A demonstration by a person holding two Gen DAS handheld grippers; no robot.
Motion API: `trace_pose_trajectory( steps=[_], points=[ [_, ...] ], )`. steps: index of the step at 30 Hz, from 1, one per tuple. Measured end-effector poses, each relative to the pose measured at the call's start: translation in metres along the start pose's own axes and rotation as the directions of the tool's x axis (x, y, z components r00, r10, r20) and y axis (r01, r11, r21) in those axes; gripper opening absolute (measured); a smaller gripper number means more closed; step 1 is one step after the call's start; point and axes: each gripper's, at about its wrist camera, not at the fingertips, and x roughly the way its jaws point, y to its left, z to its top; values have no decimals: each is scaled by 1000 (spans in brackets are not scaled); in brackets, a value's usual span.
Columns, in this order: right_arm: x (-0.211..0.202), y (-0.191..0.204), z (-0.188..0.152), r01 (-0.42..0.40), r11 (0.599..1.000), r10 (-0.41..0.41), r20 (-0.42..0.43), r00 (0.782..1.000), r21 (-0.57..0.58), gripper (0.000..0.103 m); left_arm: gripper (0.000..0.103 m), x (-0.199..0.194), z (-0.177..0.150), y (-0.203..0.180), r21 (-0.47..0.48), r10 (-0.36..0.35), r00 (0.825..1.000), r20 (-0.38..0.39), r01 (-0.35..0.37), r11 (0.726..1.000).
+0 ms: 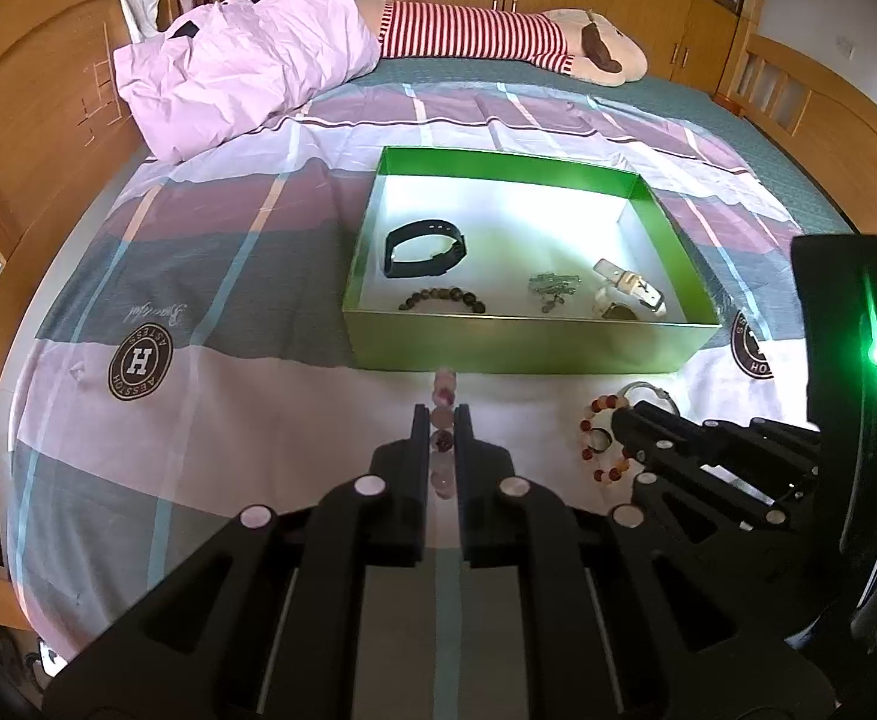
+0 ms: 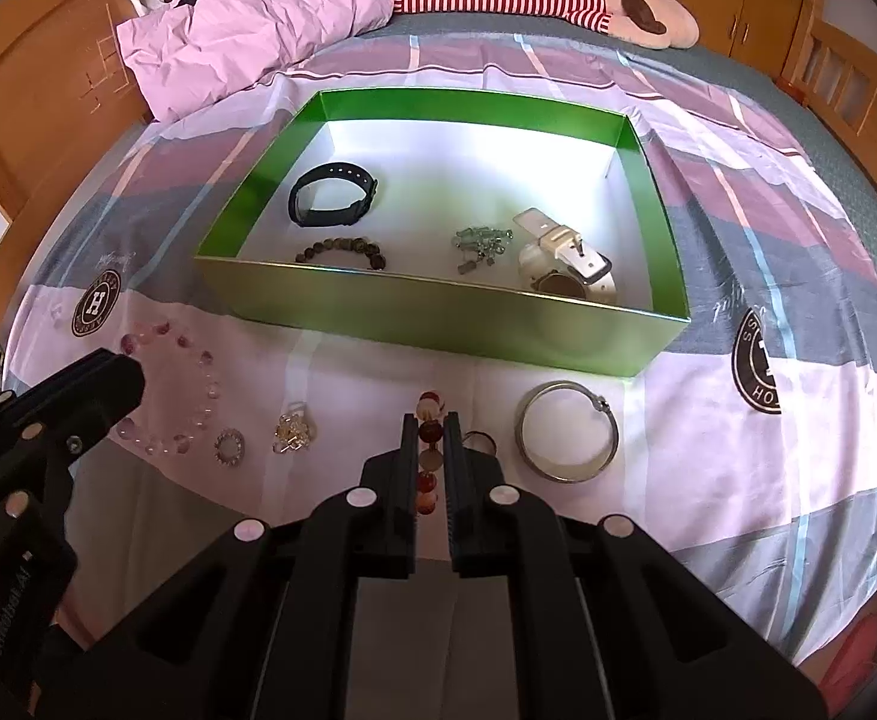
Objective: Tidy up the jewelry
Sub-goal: 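Carry both bracelets into the green box and open both tools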
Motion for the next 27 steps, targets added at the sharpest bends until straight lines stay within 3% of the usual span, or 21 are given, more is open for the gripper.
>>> trace_pose_trajectory(
  steps=[13, 23, 25, 27],
  points=[
    [6, 6, -5, -7, 1000, 8, -11, 1000, 4, 8, 8, 0, 1, 4, -5, 0, 1000, -8, 0, 1000],
    [-8, -28, 0, -66, 996, 63, 42, 997, 66, 8, 8, 16, 5, 20, -60, 13, 999, -52, -16, 998],
    [-11, -35, 3, -77, 995, 74, 49, 996, 66, 8, 8, 19, 10, 22, -69, -14, 998, -56, 10, 998],
    [-17, -43, 11, -97, 993, 92, 64, 994, 70, 8, 8, 16, 24, 28, -83, -122, 991, -51, 117, 990]
  ],
)
